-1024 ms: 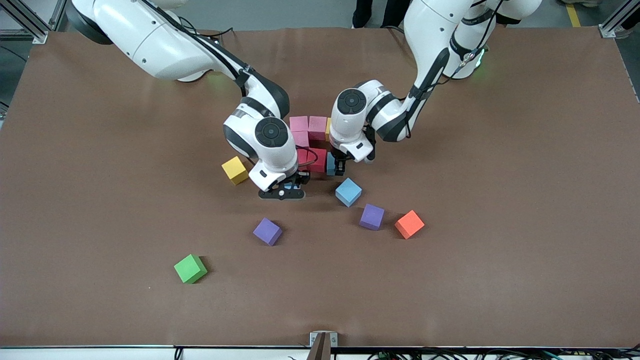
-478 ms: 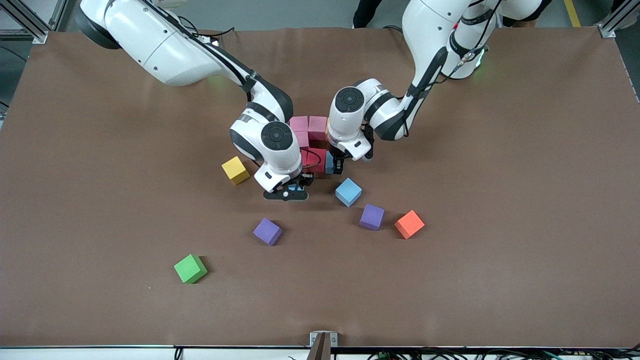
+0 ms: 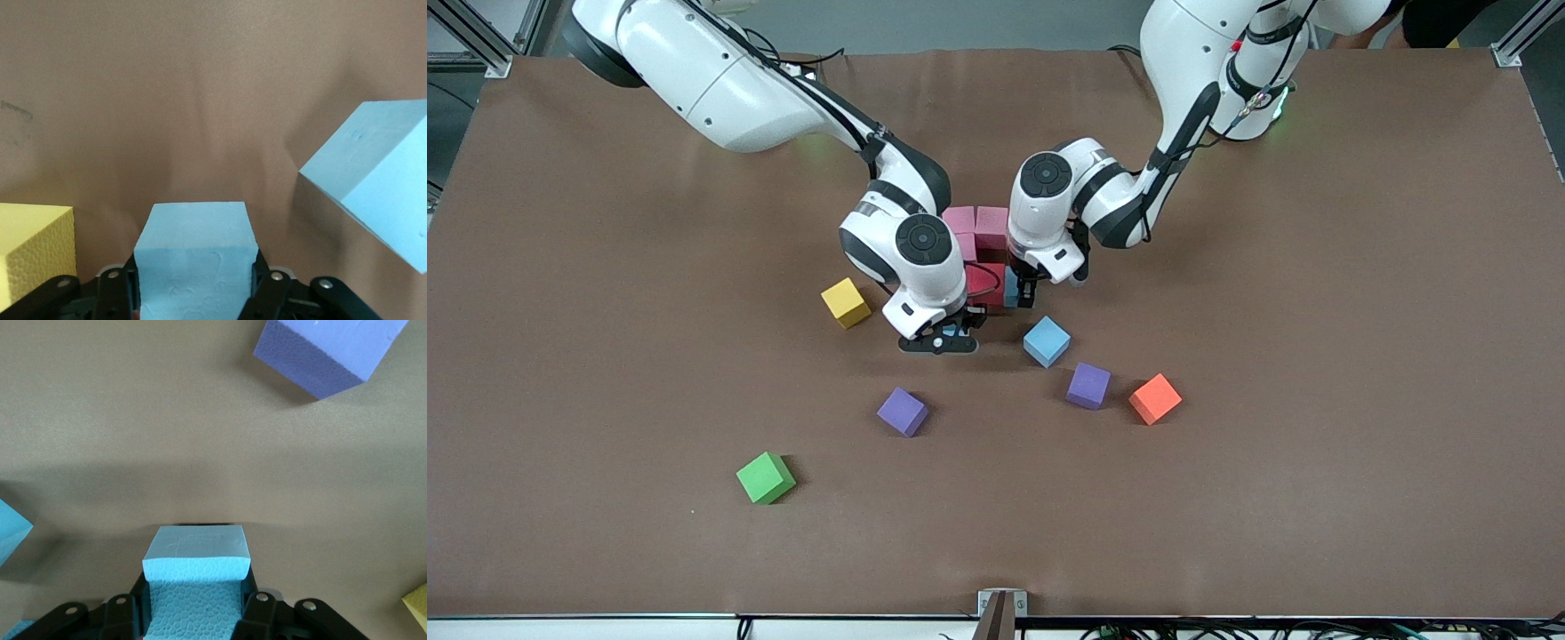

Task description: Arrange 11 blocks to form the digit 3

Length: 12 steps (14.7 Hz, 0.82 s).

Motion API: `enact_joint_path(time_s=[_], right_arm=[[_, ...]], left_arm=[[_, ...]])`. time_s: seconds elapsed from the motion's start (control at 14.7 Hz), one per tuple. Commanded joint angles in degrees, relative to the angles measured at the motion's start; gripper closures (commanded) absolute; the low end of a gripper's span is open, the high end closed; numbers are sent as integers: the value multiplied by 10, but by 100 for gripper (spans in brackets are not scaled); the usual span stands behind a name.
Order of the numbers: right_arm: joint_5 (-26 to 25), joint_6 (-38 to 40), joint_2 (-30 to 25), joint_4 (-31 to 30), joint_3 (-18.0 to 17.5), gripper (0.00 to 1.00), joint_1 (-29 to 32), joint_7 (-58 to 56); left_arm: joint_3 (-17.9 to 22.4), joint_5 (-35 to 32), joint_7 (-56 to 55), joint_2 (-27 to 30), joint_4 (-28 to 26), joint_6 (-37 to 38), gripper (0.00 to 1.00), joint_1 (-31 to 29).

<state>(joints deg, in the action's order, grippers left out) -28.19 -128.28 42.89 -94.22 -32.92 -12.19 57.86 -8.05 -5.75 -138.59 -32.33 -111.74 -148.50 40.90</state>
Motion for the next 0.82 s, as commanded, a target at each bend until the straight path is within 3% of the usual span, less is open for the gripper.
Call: enact_joint_path(time_s=[0.0,0.07,0.14,0.2,0.27,0.75], right_arm=[[-7,-5,-3,-9,3,100,-7,21],[-7,-4,-3,-11,3,100,-6,21],[-7,-4,-3,-16,3,100,-6,24],[-7,-6,-3,-21,3,100,-6,25],[-7,-5,-3,-23,3,100,-6,25],[-7,-7,-3,-22,3,100,-12,32]], left_arm=[[-2,-8,-17,-21,-1,-6,82,8],[-2,-8,-17,-21,-1,-6,81,8],[-2,-8,-15,-21,-1,-6,73,8],[-1,-9,-15,-20,-1,-6,42,8],[0,-10,-14,-17,-2,-6,0,7],[-2,-13,-6,20,-6,26,0,4]])
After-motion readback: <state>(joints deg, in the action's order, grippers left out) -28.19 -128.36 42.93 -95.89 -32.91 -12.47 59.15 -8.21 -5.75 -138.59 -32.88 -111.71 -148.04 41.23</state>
